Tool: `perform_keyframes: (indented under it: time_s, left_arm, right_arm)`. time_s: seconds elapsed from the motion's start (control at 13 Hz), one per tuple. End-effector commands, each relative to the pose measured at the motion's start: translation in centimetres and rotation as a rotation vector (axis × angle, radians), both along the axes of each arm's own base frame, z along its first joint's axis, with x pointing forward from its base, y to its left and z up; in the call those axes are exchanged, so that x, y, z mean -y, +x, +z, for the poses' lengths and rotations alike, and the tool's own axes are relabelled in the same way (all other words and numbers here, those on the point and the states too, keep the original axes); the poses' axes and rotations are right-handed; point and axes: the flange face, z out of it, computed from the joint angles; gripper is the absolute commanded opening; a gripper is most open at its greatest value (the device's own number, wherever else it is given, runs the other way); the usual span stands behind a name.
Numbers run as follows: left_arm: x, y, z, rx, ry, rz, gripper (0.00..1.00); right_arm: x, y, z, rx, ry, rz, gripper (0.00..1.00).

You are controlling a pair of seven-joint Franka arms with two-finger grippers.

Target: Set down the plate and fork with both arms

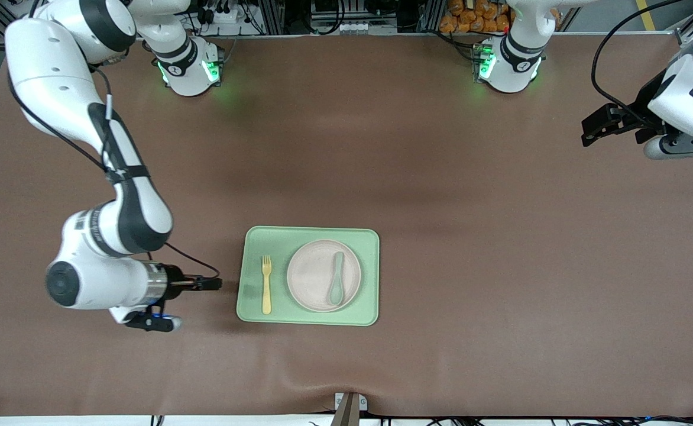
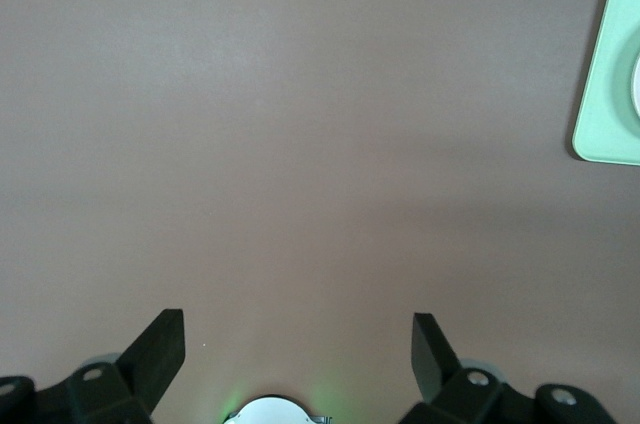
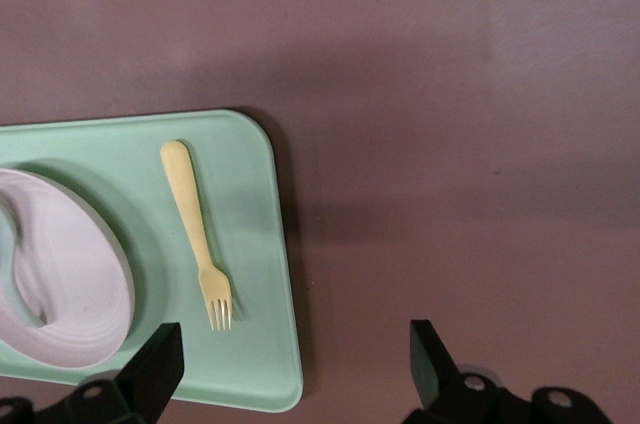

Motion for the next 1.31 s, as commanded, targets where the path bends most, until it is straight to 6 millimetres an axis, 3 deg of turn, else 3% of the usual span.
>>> perform_keyframes:
  time_s: [0.0,0.31,0.54,0.69,0.93,1.24]
  left_arm:
    - [-0.2,-0.6,0.9,0.008,0.020,-0.021,1.00]
    - [-0.1,-0.6,0.6,0.001,0.022,-0.022,1.00]
    - [0.1,-0.7,0.7,0.005,0.022,-0.027,1.00]
    - [0.0,-0.6,0.6,0.004,0.022,-0.025,1.00]
    - [0.1,-0.6,0.8,0.007,0.021,-0.027,1.00]
    - [0.4,-0.7,0.9,0.010,0.021,-0.031,1.00]
  right_arm:
    - [1.3,-0.7,6.3,0.078,-0.089,0.030,1.00]
    - [1.5,-3.6,13.0,0.100,-0.208,0.042,1.00]
    - [0.2,-8.4,19.4,0.138,-0.262,-0.061,1.00]
    - [-0.2,-12.3,22.6,0.158,-0.295,-0.043,1.00]
    - [-0.7,-16.9,25.9,0.191,-0.329,-0.043,1.00]
    - [-0.7,-18.6,28.2,0.178,-0.337,-0.047,1.00]
